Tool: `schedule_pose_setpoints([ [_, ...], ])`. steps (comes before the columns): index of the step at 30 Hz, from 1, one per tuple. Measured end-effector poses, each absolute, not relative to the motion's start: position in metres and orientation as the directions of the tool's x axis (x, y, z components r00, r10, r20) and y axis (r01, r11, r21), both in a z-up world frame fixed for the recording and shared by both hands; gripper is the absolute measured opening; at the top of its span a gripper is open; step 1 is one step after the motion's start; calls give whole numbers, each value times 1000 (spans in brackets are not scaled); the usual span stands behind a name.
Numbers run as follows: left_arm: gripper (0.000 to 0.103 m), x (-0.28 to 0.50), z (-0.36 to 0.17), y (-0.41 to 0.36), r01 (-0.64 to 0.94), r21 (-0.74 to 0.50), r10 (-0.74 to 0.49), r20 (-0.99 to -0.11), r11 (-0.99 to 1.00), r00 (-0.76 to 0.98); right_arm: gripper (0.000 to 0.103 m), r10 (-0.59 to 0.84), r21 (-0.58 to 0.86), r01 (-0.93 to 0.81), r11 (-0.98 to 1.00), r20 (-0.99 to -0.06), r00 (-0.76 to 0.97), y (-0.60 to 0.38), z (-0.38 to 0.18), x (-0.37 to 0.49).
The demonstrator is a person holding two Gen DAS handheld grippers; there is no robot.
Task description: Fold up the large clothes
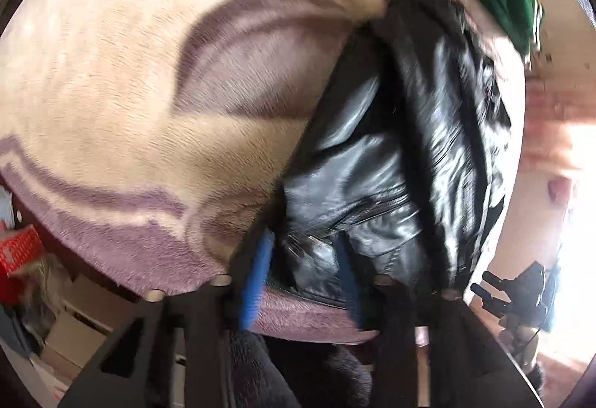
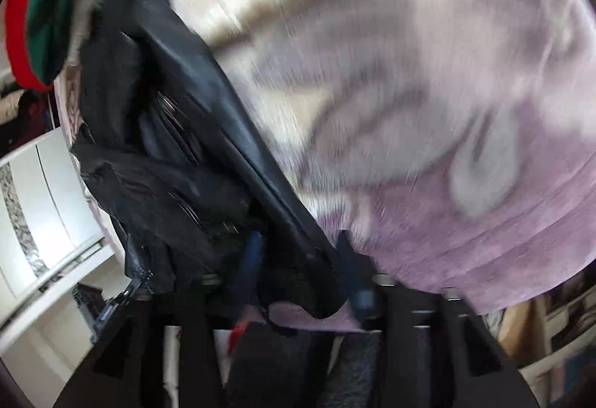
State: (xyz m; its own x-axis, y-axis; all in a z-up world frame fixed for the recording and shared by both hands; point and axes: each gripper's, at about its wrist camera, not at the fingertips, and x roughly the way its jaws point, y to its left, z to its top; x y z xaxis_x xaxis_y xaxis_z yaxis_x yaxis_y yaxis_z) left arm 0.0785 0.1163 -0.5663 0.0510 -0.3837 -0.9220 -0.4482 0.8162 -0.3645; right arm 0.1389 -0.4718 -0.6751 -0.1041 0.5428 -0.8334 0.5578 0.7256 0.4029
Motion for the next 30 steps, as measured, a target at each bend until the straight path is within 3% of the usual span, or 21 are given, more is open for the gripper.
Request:
schedule_pose_setpoints([
  [1,57,85,-558,120,-445,-356,-367,-928,822,64,55,527,401,542,738,-845,-91,-476,-664,146],
  [6,58,165,-535,97,-310,-333,-298,-942,891,154,55,513,464,408,786,-858,-13,-455,-611,211],
  [10,58,251,-555,49,-169,-278,-243,-949,946,200,55,644,616,245,749,-763,-50,-370,-609,276],
  [14,58,319,-608,17,-107,-220,-202,-967,970,156,55,793,752,256,608,-594,-137,-302,-640,316],
  [16,59,337,-632,23,-106,-247,-234,-965,963,122,55,784,733,284,618,-604,-146,-287,-666,328],
  [17,59,342,-641,31,-128,-292,-280,-954,948,105,52,734,675,303,673,-659,-161,-286,-682,333],
  [18,59,342,-643,37,-142,-318,-305,-947,937,103,45,709,641,326,695,-686,-163,-284,-694,324],
  [20,58,338,-637,46,-170,-357,-343,-933,919,104,36,707,626,362,691,-690,-155,-291,-705,322],
  [22,57,332,-614,53,-164,-370,-353,-927,914,124,35,717,628,383,678,-679,-156,-304,-703,317],
  [25,62,332,-569,58,-67,-340,-324,-929,938,177,56,682,603,350,717,-710,-174,-327,-673,313],
  [26,79,339,-561,57,-33,-324,-313,-932,946,183,65,666,597,329,732,-729,-158,-338,-659,317],
  [27,86,354,-557,53,14,-314,-312,-933,949,179,72,620,569,290,770,-774,-128,-358,-639,324],
  [30,88,401,-570,38,114,-233,-249,-955,966,163,83,451,434,197,879,-891,-50,-404,-603,362],
])
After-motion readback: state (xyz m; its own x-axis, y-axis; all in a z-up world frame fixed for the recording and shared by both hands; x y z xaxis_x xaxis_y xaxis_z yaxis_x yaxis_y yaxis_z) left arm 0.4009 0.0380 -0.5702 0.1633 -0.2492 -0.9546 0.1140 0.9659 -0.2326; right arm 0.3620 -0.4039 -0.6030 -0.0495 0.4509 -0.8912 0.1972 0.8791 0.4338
